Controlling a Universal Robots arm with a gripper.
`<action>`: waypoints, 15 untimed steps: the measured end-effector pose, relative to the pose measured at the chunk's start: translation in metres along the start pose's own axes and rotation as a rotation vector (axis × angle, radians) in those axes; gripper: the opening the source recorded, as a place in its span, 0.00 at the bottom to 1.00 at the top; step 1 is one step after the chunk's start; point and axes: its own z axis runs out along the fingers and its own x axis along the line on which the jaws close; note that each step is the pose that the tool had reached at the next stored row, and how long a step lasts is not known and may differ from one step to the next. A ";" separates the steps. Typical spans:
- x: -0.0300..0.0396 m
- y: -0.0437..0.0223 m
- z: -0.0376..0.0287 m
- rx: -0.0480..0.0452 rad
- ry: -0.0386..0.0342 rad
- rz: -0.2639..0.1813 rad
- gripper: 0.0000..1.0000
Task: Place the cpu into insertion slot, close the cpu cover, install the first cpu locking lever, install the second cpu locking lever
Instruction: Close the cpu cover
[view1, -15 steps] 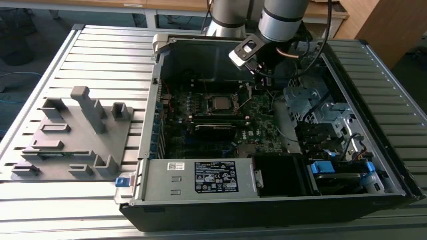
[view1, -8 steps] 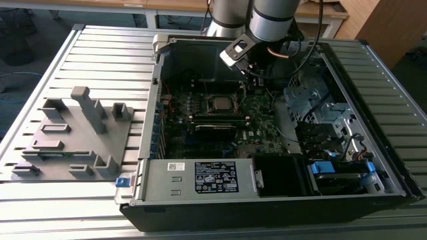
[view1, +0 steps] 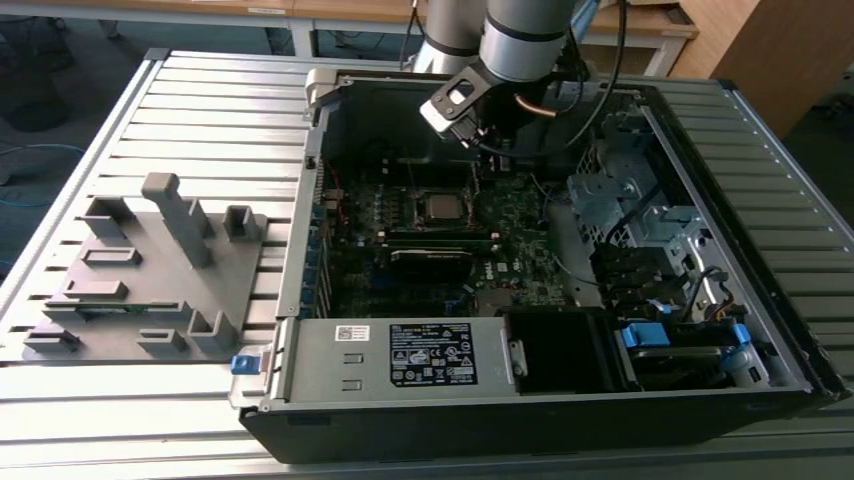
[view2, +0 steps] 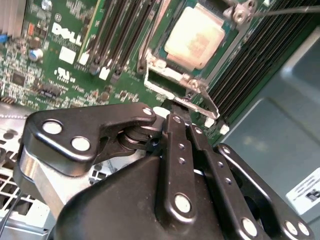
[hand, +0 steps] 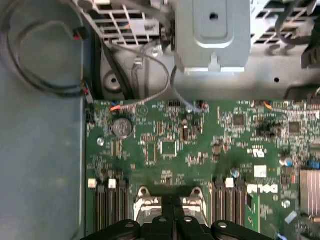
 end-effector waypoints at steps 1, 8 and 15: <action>0.0000 -0.0025 0.0000 -0.0003 0.0001 0.000 0.10; -0.0003 -0.0178 -0.0001 -0.0015 0.0002 0.002 0.10; -0.0003 -0.0188 -0.0001 -0.0015 0.0001 0.002 0.10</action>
